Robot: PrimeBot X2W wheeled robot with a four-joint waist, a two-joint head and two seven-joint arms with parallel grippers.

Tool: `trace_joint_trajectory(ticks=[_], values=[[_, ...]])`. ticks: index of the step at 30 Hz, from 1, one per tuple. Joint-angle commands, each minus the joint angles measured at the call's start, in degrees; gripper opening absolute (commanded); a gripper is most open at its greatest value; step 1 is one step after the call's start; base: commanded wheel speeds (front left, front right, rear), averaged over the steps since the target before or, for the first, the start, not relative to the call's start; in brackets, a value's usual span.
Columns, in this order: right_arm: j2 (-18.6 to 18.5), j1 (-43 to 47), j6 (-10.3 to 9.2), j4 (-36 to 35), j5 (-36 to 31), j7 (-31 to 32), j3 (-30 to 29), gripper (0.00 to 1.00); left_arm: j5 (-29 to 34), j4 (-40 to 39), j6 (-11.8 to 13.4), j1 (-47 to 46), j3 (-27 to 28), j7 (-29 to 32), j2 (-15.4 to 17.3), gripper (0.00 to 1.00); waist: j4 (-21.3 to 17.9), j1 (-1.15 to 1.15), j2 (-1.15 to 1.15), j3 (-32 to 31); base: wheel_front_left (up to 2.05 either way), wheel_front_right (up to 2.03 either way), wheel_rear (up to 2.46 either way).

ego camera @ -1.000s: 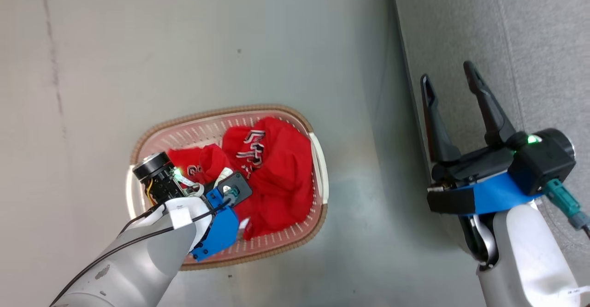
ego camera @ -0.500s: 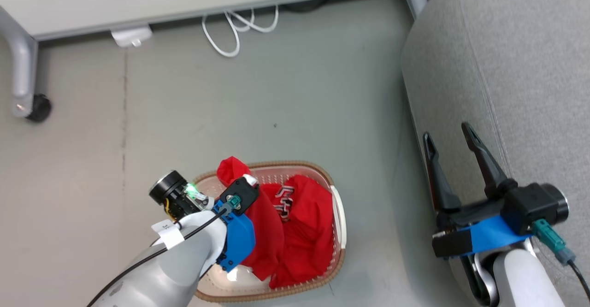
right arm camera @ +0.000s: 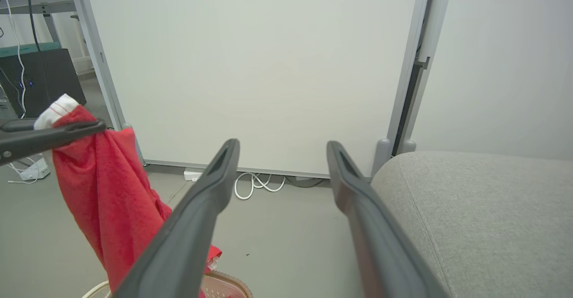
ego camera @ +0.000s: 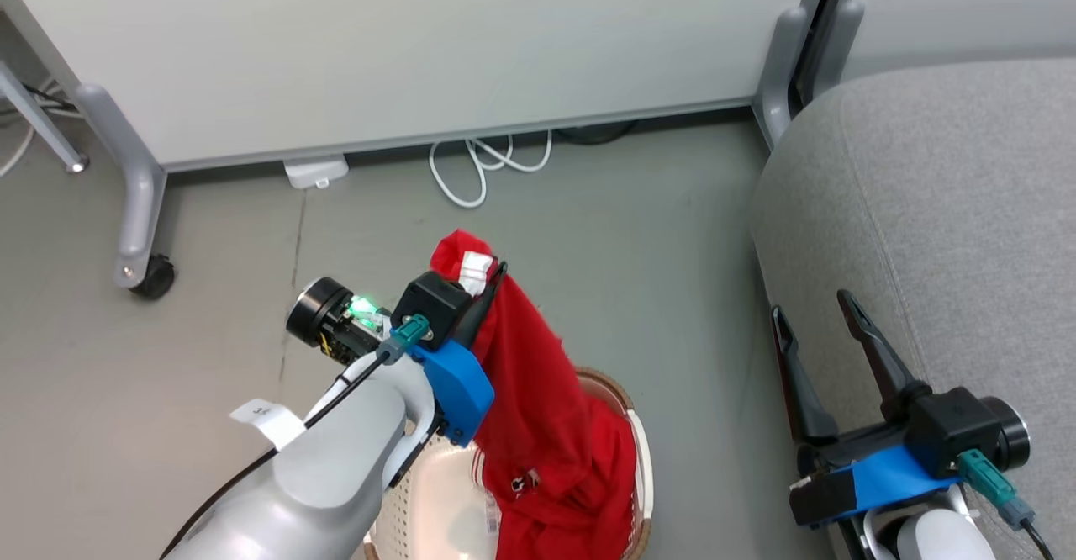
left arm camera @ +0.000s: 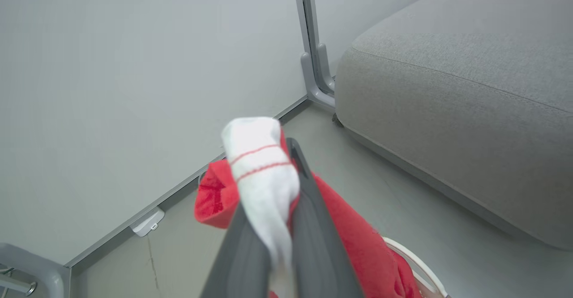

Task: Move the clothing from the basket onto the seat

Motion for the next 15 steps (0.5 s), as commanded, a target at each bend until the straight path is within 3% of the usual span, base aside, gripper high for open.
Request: trace_joint_trajectory(ticks=[1, 15], values=[[0.16, 1.33, 0.03, 0.25, -0.13, -0.18, -0.11, 1.0, 0.47, -2.03, 0.63, 0.88, 1.4, -0.26, 0.7, 0.0, 0.23, 0.01, -0.01, -1.65, 0.0, 0.0, 0.0], [0.32, 5.25, 0.03, 0.96, 1.12, -0.18, 0.22, 1.0, 2.19, -16.02, 2.09, 1.39, 9.34, -0.27, 1.85, 0.0, 0.25, 0.01, -0.01, -7.15, 0.0, 0.0, 0.0]])
